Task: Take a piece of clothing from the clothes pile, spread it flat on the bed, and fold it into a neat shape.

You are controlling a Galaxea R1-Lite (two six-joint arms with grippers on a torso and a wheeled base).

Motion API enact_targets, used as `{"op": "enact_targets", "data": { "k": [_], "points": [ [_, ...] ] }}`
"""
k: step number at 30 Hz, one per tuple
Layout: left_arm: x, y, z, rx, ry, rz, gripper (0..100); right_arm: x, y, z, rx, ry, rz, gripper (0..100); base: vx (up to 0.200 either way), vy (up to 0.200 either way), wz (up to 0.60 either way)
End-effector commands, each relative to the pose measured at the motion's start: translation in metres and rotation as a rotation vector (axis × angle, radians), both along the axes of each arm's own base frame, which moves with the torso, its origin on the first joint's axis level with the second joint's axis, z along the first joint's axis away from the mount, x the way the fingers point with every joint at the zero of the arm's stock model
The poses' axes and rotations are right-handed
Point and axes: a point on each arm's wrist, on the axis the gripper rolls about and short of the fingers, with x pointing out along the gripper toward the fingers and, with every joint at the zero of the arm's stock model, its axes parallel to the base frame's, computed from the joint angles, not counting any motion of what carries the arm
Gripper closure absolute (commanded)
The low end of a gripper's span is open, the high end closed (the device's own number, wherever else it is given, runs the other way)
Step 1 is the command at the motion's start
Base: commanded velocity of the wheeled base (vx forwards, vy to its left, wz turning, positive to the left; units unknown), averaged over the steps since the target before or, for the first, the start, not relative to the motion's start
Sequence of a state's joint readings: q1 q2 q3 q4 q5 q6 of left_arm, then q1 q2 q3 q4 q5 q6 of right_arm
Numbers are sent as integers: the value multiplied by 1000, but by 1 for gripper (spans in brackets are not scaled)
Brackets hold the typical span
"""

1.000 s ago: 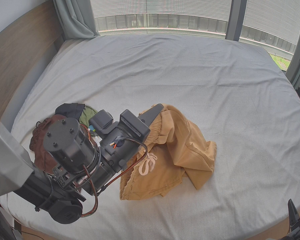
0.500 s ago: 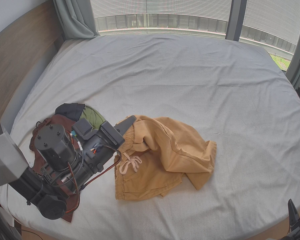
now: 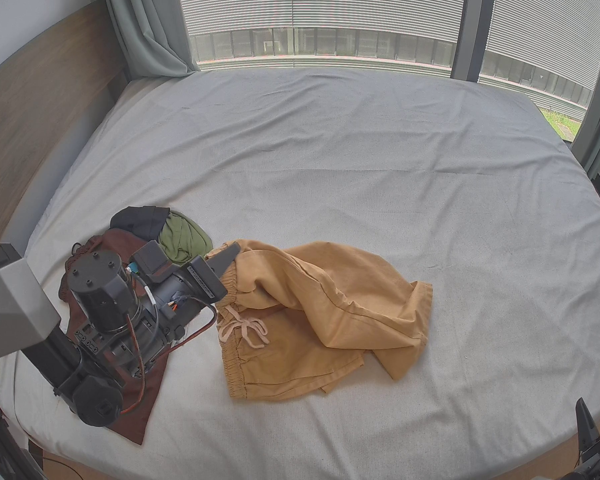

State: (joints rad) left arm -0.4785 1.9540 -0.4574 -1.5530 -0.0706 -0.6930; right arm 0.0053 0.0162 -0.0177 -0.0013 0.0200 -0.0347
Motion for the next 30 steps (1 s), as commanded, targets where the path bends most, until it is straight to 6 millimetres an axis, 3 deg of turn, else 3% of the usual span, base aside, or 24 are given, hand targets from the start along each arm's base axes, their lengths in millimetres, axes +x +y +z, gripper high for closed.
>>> {"op": "enact_targets", "data": {
  "k": [1,9,19,30],
  "points": [
    [8,15,-9,53,8,49,100,0,0,-5,1,1,2,0,0,0,0],
    [15,27,-12,102,-9,91,100,0,0,-5,-1,3,1,0,0,0,0],
    [28,35,-43,168,69,127,100,0,0,-5,-1,3,1,0,0,0,0],
    [33,43,-40,159,60,157,100,0,0,-5,-4,3,1,0,0,0,0]
  ]
}}
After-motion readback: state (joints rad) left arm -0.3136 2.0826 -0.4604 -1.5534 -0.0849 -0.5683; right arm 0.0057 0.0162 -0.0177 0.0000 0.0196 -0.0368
